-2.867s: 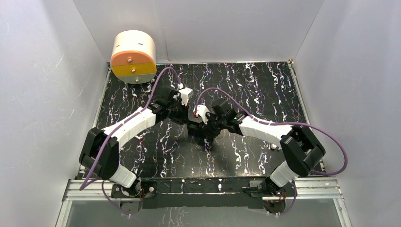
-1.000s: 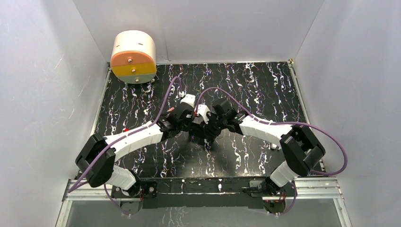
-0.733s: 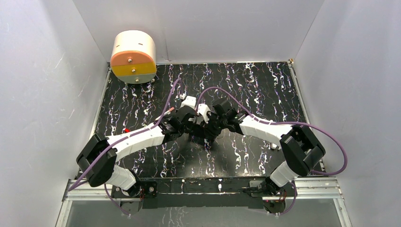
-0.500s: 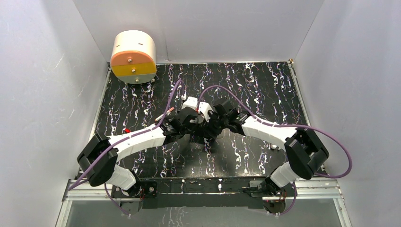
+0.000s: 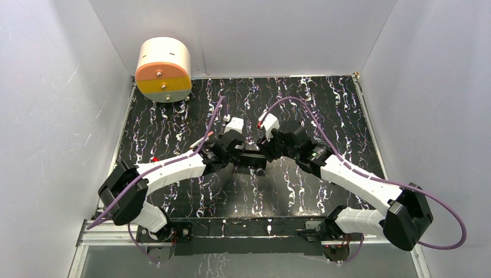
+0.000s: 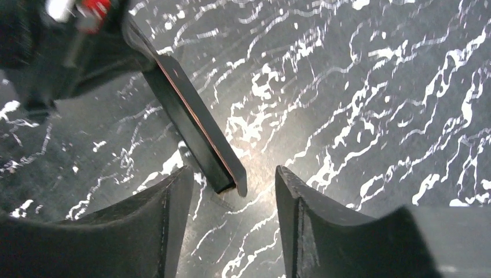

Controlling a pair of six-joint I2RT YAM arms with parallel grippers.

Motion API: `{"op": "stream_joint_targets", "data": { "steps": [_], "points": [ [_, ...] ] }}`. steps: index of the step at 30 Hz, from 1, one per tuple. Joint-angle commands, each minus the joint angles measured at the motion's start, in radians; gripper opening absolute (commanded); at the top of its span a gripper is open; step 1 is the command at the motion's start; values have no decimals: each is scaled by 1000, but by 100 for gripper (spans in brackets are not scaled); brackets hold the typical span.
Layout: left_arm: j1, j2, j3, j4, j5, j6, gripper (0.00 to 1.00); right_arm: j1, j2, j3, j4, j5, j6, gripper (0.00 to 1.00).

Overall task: Fold the paper box
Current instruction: Close the paper box at the center of the board.

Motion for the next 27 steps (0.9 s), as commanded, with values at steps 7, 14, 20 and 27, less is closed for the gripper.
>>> {"op": "stream_joint_targets", "data": {
  "steps": [7,14,20,27],
  "points": [
    [-8,62,-6,-132,67,-16,0,-1,46,-97,67,98,35,51],
    [-8,66,0,-134,71,-17,0,-8,77,-96,111,122,32,41],
    [-7,66,3,-137,73,-17,0,-9,82,-101,122,121,33,30],
    [-7,64,0,-139,74,-17,0,-10,113,-86,121,108,37,23]
  ]
}}
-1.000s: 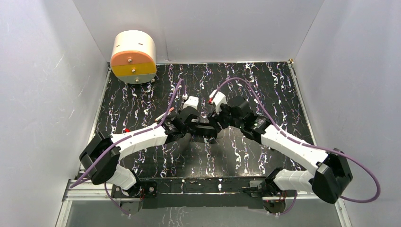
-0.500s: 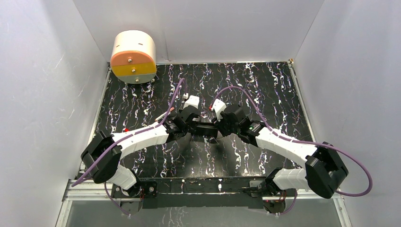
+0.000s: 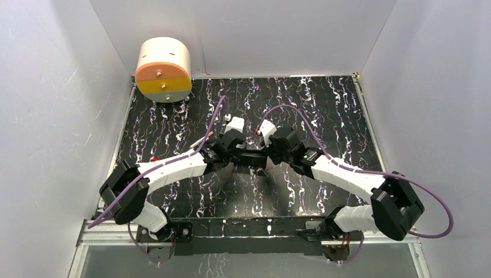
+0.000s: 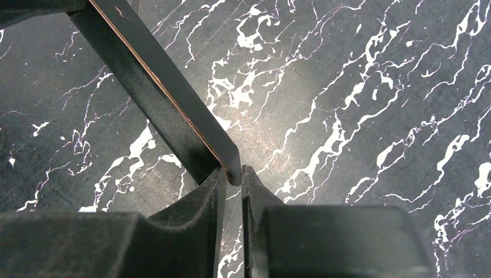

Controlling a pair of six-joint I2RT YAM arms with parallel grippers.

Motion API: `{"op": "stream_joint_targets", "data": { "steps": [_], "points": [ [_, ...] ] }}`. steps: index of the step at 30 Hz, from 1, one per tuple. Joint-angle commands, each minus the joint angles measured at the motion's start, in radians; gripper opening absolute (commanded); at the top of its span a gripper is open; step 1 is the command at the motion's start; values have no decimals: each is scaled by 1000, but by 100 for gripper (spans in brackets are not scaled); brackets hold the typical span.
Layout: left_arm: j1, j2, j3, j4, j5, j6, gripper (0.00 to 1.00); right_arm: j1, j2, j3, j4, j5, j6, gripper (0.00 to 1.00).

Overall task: Fold the paper box
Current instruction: Close the paper box at the center of the board.

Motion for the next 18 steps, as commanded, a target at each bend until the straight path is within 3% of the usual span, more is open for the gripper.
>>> {"op": "stream_joint_targets", "data": {
  "steps": [1,11,18],
  "points": [
    [-9,46,-22,-118,77,-18,0,-6,20,21,55,-3,14,21],
    [-12,59,-20,-119,74,-38,0,-6,37,120,-49,-17,162,7],
    [-29,79,-11,-130,45,-48,0,-6,92,216,-156,2,348,5]
  ]
}}
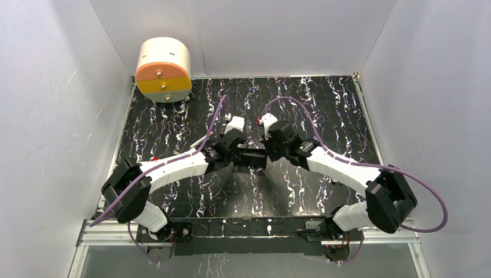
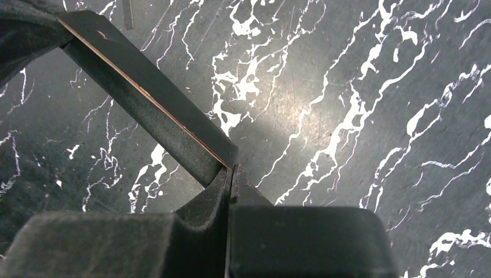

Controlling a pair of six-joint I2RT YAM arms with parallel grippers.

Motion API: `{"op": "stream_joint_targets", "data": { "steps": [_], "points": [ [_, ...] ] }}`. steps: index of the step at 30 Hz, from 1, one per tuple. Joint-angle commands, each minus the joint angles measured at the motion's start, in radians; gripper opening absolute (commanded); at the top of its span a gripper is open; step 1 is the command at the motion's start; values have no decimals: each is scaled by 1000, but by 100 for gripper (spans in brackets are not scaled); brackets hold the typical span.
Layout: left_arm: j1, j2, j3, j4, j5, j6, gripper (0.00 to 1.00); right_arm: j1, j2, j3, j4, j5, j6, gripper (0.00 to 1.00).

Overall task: Fold the paper box
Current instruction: Close the paper box at the center of the board.

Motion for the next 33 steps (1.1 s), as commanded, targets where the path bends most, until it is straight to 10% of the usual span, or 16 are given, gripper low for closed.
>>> {"op": "stream_joint_targets", "data": {
  "steps": [1,33],
  "points": [
    [-30,64,-24,-125,60,-32,0,3,25,110,-37,-2,172,4],
    [-95,93,-35,-130,17,-82,0,-3,194,214,-188,51,479,0]
  ]
}}
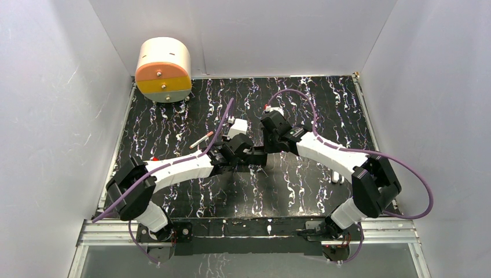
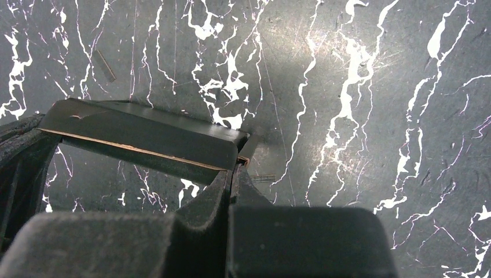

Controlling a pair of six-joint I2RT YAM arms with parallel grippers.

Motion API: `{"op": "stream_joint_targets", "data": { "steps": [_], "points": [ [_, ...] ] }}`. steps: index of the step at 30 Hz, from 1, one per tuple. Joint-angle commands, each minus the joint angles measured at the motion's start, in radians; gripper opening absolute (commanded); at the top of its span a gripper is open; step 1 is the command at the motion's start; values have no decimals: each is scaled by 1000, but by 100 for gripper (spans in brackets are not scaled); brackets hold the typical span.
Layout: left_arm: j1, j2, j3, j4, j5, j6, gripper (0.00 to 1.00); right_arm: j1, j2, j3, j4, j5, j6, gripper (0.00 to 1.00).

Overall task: Fold the paper box
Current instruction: Close the paper box at the center of the board.

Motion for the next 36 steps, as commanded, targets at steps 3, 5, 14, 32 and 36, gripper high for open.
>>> {"op": "stream_joint_targets", "data": {
  "steps": [3,5,14,32,36],
  "points": [
    [-32,46,-54,-112,155,-43,0,14,15,-57,79,-25,-10,0],
    [-32,44,-54,-111,154,-43,0,13,5,-74,76,-17,-24,0],
    [-32,39,-58,-111,158,-50,0,16,-38,-145,107,-13,-87,0],
    [-32,-18,-198,7,209,-73,0,36,-106,-416,348,6,-128,0],
    [-35,-6,-208,16,200,-65,0,37,-168,-429,384,-18,-119,0]
  ]
}}
